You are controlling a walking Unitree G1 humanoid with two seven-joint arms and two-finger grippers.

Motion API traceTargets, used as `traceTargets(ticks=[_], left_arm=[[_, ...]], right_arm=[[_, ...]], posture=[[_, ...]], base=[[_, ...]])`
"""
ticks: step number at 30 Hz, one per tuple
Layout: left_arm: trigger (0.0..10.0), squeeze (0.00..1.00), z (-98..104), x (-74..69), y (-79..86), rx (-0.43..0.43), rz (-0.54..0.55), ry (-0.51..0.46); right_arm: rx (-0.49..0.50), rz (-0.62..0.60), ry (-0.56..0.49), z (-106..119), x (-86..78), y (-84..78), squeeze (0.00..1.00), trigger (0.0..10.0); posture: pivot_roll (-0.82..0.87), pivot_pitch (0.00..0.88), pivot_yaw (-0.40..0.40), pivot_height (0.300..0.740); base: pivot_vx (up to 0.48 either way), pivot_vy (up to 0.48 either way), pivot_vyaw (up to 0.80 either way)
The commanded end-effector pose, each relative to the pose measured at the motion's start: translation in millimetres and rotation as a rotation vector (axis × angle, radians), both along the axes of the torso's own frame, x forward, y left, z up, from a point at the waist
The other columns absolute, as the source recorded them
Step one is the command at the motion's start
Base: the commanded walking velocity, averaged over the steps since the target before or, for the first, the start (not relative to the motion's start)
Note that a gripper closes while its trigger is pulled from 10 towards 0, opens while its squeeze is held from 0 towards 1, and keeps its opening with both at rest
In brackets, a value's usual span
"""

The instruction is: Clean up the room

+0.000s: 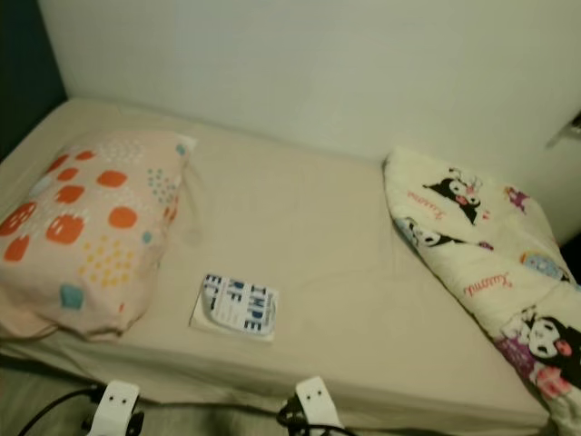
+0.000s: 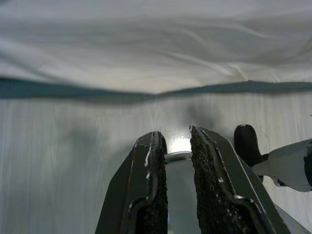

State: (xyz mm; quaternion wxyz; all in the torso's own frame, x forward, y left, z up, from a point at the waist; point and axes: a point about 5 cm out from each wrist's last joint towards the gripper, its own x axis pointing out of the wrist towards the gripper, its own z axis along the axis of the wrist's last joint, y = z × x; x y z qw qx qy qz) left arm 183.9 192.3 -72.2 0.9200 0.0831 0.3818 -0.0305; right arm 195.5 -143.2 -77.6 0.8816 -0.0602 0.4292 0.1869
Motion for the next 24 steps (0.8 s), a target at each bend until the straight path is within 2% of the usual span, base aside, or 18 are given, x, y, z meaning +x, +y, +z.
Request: traceTargets(ticks=[1, 11, 24], left_arm=[[10.0, 0.0, -4.2, -5.8, -4.0, -0.009, 0.0, 0.021], [10.0, 0.0, -4.9, -5.7, -4.1, -0.009, 0.003, 0.019], [10.0, 0.0, -5.6, -6.6, -2.8, -0.012, 0.017, 0.021]], right_arm=[[-0.01, -0.007, 0.017, -2.5, -4.6, -4.3, 0.0, 10.0], [-0.006, -0.007, 0.018, -3.1, -5.8, -2.4, 0.0, 10.0], [-0.003, -0.037, 0.003, -2.4, -4.5, -3.5, 0.0, 10.0]], posture=[[0.24, 0.01, -0.131, 0.74], [0.24, 0.013, -0.13, 0.74], [0.24, 0.022, -0.13, 0.74]], base=[[-0.394, 0.0, 0.0], [-0.388, 0.0, 0.0], [0.0, 0.0, 0.0]])
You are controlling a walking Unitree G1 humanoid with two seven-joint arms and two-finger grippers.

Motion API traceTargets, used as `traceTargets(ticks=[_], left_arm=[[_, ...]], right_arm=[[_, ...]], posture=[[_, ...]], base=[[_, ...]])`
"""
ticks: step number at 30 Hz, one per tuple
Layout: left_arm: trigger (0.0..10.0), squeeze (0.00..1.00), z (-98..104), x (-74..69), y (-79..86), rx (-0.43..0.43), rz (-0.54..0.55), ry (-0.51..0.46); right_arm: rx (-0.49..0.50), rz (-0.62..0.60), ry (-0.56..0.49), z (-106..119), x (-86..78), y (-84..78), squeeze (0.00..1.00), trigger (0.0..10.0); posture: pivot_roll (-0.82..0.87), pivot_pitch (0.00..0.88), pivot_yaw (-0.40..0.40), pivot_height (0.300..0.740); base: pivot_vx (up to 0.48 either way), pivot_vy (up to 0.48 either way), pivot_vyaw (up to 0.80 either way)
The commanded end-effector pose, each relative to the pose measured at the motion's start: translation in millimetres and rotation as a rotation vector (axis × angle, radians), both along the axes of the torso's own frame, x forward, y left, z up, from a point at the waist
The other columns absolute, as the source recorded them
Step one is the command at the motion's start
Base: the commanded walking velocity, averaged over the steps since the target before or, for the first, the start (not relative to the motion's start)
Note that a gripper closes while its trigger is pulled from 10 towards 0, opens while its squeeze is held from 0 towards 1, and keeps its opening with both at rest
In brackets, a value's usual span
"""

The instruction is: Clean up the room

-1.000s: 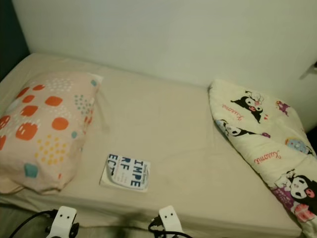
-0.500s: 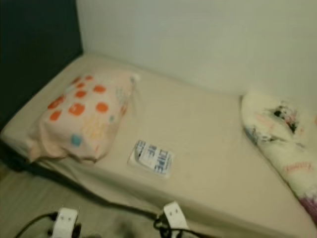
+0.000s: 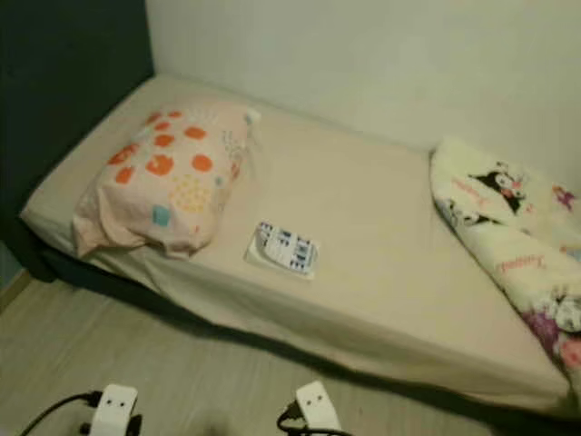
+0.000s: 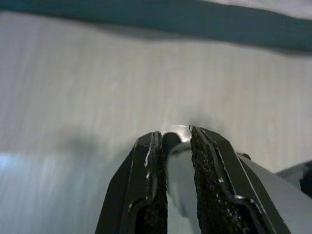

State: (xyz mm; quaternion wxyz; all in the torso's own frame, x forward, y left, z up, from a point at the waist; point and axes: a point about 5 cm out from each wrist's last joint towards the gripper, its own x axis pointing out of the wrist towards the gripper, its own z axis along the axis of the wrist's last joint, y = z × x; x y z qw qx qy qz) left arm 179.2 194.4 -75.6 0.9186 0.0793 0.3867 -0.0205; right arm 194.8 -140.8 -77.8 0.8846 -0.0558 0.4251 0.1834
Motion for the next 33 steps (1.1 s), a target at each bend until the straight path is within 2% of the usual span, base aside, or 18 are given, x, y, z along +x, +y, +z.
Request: traceTargets(ticks=[1, 4, 28, 33], left_arm=[[10.0, 0.0, -2.3, -2.0, -4.7, -0.014, -0.004, 0.013], [10.0, 0.0, -2.1, -1.8, -4.4, -0.014, -0.005, 0.011], [10.0, 0.0, -0.9, 1.4, -6.2, -0.008, -0.043, 0.006], [10.0, 0.0, -1.9, 0.3, -5.9, 0.008, -0.046, 0.017]], right_arm=[[-0.006, -0.036, 0.009, -1.7, -2.9, -5.9, 0.0, 10.0], [0.0, -0.05, 0.008, -1.3, -2.0, -5.7, 0.0, 10.0], [-0.001, -0.063, 0.008, -0.7, -0.4, -7.0, 0.0, 10.0], [-0.014, -0.052, -0.006, -0.1, 0.4, -7.1, 0.0, 10.0]], posture=[[0.24, 0.022, -0.129, 0.74], [0.24, 0.022, -0.128, 0.74], [0.23, 0.008, -0.12, 0.74], [0.23, 0.008, -0.118, 0.74]], base=[[0.0, 0.0, -0.67], [0.162, 0.0, -0.74], [0.454, 0.0, -0.77], [0.164, 0.0, 0.0]])
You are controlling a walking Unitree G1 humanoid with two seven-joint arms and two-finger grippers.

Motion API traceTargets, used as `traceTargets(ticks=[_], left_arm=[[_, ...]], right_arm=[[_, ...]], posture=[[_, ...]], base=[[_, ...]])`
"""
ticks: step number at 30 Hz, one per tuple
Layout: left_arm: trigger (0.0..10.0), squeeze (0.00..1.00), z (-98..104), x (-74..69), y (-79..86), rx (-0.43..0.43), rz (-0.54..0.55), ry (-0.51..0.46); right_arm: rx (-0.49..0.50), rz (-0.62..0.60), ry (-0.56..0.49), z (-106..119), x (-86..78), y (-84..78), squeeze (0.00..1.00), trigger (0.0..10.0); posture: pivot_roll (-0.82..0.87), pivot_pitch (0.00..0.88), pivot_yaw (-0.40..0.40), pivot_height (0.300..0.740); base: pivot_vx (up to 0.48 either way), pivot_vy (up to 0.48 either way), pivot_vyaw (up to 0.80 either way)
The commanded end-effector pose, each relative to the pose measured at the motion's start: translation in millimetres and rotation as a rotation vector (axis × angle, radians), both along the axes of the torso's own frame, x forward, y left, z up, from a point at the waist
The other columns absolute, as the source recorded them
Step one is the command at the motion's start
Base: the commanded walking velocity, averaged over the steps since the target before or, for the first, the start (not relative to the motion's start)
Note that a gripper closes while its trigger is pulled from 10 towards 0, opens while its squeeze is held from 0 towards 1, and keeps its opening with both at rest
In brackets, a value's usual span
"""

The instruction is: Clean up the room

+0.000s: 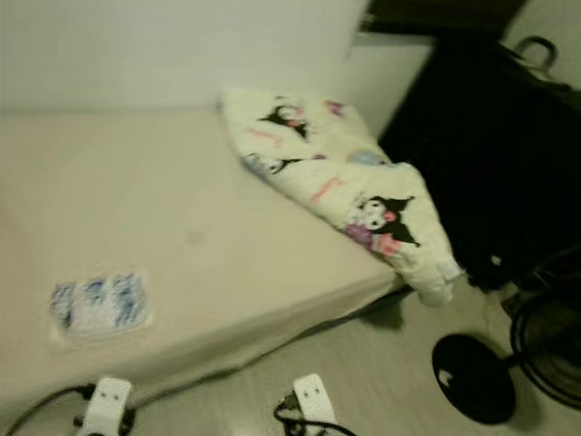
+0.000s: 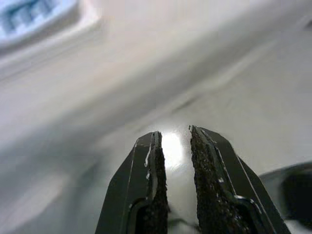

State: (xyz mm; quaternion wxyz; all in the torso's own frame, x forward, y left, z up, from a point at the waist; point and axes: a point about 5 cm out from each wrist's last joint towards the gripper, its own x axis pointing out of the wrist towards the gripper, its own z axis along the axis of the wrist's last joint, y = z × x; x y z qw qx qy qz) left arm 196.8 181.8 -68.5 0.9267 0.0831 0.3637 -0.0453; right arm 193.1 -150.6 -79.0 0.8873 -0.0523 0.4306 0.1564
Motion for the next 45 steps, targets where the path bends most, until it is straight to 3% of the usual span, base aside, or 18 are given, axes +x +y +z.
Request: traceTargets(ticks=[1, 11, 22, 28, 33, 45], left_arm=[[10.0, 0.0, -9, -17.2, 6.5, 0.025, 0.001, 0.058], [10.0, 0.0, -7, -15.4, 6.6, 0.038, -0.019, 0.038], [10.0, 0.0, -7, -14.8, 6.6, 0.048, -0.028, 0.035], [10.0, 0.0, -7, -15.3, 7.1, 0.047, -0.021, 0.038], [10.0, 0.0, -8, -15.7, 7.6, 0.048, -0.019, 0.039], [10.0, 0.0, -8, -16.1, 9.0, 0.048, -0.009, 0.043]], right_arm=[[0.005, 0.001, -0.013, 1, 1.9, 3.3, 0.0, 10.0], [0.011, 0.004, -0.019, 1, 2.2, 6.9, 0.0, 10.0], [0.04, 0.027, -0.045, 3, 3.8, 11.1, 0.0, 10.0], [-0.055, 0.142, -0.078, 4, 4.8, 15.0, 0.0, 10.0], [-0.048, 0.14, -0.085, 5, 6.0, 16.1, 0.0, 10.0], [-0.028, 0.126, -0.081, 5, 6.2, 15.8, 0.0, 10.0]], posture=[[0.23, 0.008, -0.118, 0.74], [0.23, 0.007, -0.113, 0.74], [0.23, 0.01, -0.111, 0.74], [0.23, 0.011, -0.112, 0.74], [0.23, 0.011, -0.112, 0.74], [0.23, 0.021, -0.112, 0.74]], base=[[0.0, 0.0, 0.0], [0.0, 0.0, 0.0], [0.0, -0.377, 0.0], [0.274, -0.391, 0.4], [0.298, -0.372, 0.73], [0.321, -0.33, 0.0]])
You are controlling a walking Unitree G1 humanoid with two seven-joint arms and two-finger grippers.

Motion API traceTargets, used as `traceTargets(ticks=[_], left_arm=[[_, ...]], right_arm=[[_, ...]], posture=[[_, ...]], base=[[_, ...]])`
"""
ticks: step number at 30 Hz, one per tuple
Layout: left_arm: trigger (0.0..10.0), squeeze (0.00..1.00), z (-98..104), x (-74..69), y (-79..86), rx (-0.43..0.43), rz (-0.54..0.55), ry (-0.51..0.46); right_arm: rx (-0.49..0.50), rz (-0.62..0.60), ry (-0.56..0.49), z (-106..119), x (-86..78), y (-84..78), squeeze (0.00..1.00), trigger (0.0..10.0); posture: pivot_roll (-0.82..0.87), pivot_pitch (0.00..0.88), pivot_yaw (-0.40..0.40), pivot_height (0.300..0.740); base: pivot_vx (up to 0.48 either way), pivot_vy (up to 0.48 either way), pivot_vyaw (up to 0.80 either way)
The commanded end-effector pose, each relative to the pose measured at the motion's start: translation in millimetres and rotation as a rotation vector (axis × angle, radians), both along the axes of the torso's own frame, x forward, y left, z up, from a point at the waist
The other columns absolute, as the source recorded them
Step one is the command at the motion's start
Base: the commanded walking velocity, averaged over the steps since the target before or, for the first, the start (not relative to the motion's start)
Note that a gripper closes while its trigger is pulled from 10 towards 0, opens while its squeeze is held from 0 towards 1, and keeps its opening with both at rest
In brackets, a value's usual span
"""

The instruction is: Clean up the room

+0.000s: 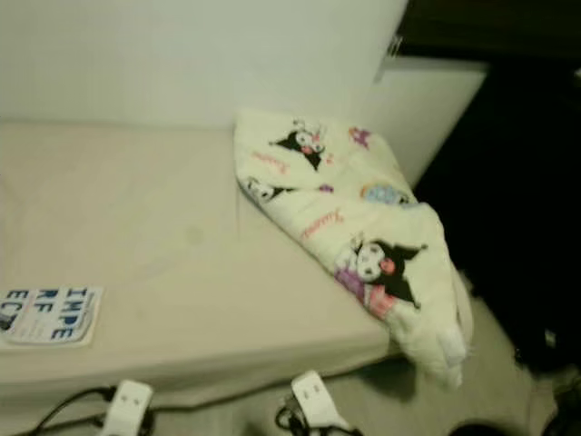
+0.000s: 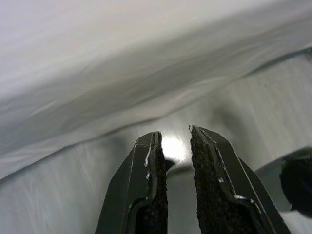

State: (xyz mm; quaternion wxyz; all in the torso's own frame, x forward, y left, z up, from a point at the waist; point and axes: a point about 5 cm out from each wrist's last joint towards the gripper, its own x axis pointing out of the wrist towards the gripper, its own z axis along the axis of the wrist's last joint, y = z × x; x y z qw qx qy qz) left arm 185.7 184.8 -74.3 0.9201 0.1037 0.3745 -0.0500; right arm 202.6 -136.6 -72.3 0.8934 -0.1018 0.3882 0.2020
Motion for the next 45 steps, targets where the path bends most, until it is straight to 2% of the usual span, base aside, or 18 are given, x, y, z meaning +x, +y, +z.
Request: traceTargets(ticks=[1, 17, 36, 41, 42, 43, 44, 45], left_arm=[[10.0, 0.0, -2, -4.9, 6.2, 0.011, 0.014, 0.019], [10.0, 0.0, -2, -5.4, 6.1, 0.015, 0.007, 0.017], [10.0, 0.0, -2, -4.8, 2.7, 0.002, 0.01, 0.011], [10.0, 0.0, -1, -3.7, 3.9, 0.018, 0.011, -0.005], [10.0, 0.0, 8, 4.0, 9.8, 0.045, 0.016, -0.084], [10.0, 0.0, 8, 4.0, 9.8, 0.045, 0.016, -0.084], [10.0, 0.0, 14, 9.3, 13.5, 0.054, 0.021, -0.133], [10.0, 0.0, 14, 9.3, 13.5, 0.054, 0.021, -0.133]], right_arm=[[0.007, -0.001, 0.011, -2, -3.2, 2.1, 0.0, 10.0], [0.016, -0.004, 0.017, -2, -4.7, 2.2, 0.0, 10.0], [0.008, 0.006, 0.012, -1, -2.6, 1.8, 0.0, 10.0], [0.058, -0.071, -0.044, 7, 11.7, 0.6, 0.0, 10.0], [0.135, -0.156, -0.123, 21, 31.0, -1.3, 0.0, 10.0], [0.135, -0.156, -0.123, 21, 31.0, -1.3, 0.0, 10.0], [0.175, -0.194, -0.168, 29, 41.0, -3.3, 0.0, 10.0], [0.175, -0.194, -0.168, 29, 41.0, -3.3, 0.0, 10.0]], posture=[[0.23, 0.021, -0.112, 0.74], [0.23, 0.028, -0.111, 0.74], [0.23, 0.024, -0.113, 0.74], [0.23, 0.025, -0.114, 0.74], [0.22, 0.032, -0.109, 0.74], [0.22, 0.032, -0.109, 0.74], [0.22, 0.032, -0.109, 0.74], [0.22, 0.032, -0.109, 0.74]], base=[[0.319, -0.307, 0.0], [0.258, -0.324, 0.0], [0.0, 0.0, 0.0], [0.0, 0.0, 0.0], [0.0, 0.0, 0.0], [0.0, 0.0, 0.0], [0.0, 0.0, 0.0], [0.0, 0.0, 0.0]])
